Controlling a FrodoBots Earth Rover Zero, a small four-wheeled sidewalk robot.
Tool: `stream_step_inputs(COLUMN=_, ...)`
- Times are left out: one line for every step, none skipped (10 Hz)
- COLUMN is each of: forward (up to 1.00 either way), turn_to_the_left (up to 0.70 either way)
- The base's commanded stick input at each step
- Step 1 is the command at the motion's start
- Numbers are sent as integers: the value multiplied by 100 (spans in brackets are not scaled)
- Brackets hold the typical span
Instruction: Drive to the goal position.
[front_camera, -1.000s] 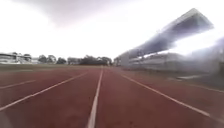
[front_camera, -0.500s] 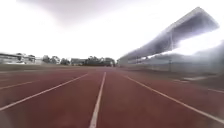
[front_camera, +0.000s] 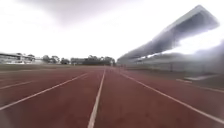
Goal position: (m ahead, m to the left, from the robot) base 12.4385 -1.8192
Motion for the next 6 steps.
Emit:
stream_step_inputs(forward=45, turn_to_the_left=0)
stream_step_inputs(forward=45, turn_to_the_left=0)
stream_step_inputs(forward=45, turn_to_the_left=0)
stream_step_inputs(forward=45, turn_to_the_left=0)
stream_step_inputs(forward=45, turn_to_the_left=0)
stream_step_inputs(forward=45, turn_to_the_left=0)
